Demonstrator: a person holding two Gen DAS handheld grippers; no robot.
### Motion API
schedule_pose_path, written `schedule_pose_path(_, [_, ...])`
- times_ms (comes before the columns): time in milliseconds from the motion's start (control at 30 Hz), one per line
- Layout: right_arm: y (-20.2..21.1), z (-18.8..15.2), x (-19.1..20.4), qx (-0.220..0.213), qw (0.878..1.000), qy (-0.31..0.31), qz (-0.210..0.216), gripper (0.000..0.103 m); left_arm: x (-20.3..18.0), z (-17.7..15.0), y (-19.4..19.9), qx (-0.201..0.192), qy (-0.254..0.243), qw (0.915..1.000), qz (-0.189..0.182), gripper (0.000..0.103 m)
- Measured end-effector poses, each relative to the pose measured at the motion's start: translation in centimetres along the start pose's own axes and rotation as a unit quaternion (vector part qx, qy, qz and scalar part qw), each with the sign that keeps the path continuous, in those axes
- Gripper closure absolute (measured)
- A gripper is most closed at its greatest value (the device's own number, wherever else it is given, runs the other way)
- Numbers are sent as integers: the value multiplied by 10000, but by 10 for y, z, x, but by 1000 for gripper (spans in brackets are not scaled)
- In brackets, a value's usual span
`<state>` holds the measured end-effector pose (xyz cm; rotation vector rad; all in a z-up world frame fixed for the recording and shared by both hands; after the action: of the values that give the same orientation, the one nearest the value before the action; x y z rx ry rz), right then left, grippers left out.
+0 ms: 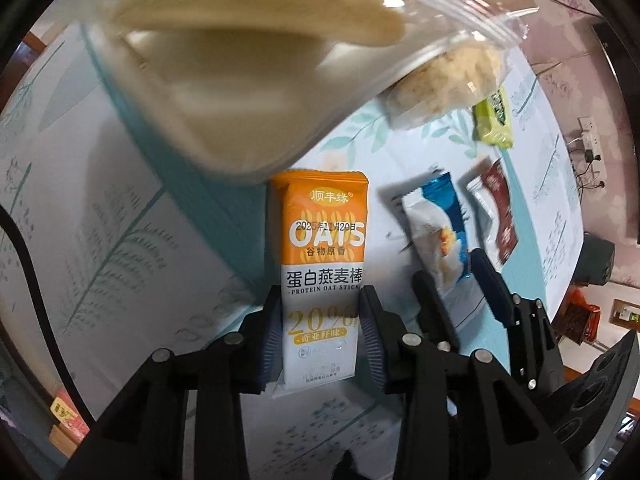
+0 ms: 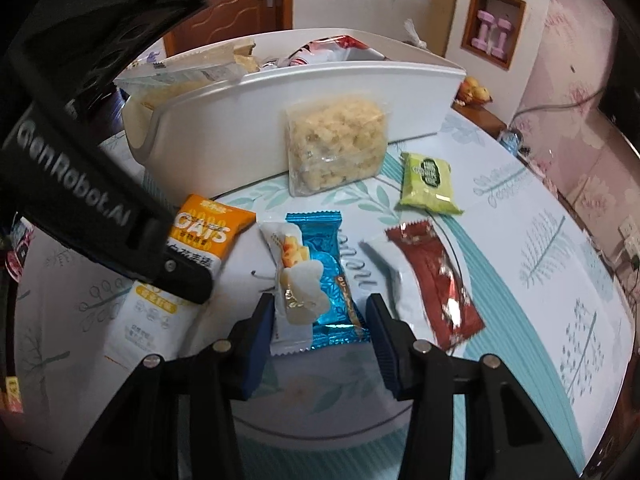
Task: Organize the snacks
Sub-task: 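Lift the OATS bar with left tool while right tool grasps the blue-wrapped pastry, then carry both snacks over the white tray and open both tools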
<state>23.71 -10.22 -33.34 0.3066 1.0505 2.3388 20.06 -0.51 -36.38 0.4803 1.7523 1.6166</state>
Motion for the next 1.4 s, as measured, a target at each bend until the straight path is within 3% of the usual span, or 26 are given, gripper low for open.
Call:
schedule_pose_path(367, [30,-14,11,191,9973,-684,162,64,18,-23,30,143,8,9997,179,67])
schedule_pose_path(867, [90,9,24,-409,9923,-1133,271,66,14,-28,118,-278,-664,9974,41,67])
schedule_pose_path(1100, [116,35,29,-809,9883,-1285,134,66,7,-15,162,-626,-1315,9891,-225,67])
schedule_pose_path(1400, [120,63,44,-965,9808,-1676,-245,66,3,26,185,-1008,-2210,9684,-571,67])
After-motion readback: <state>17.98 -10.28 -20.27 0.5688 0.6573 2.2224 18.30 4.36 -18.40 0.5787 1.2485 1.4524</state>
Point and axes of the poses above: each gripper's, at about its wrist camera, not at the fingertips, and y roughly against the way its jaws point, x to its left, z to its top, the point moved 5 cm from there along -y, roughly the way its jaws point, and after that the axes turned 7 degrees about -x, right-handed, at the moved point
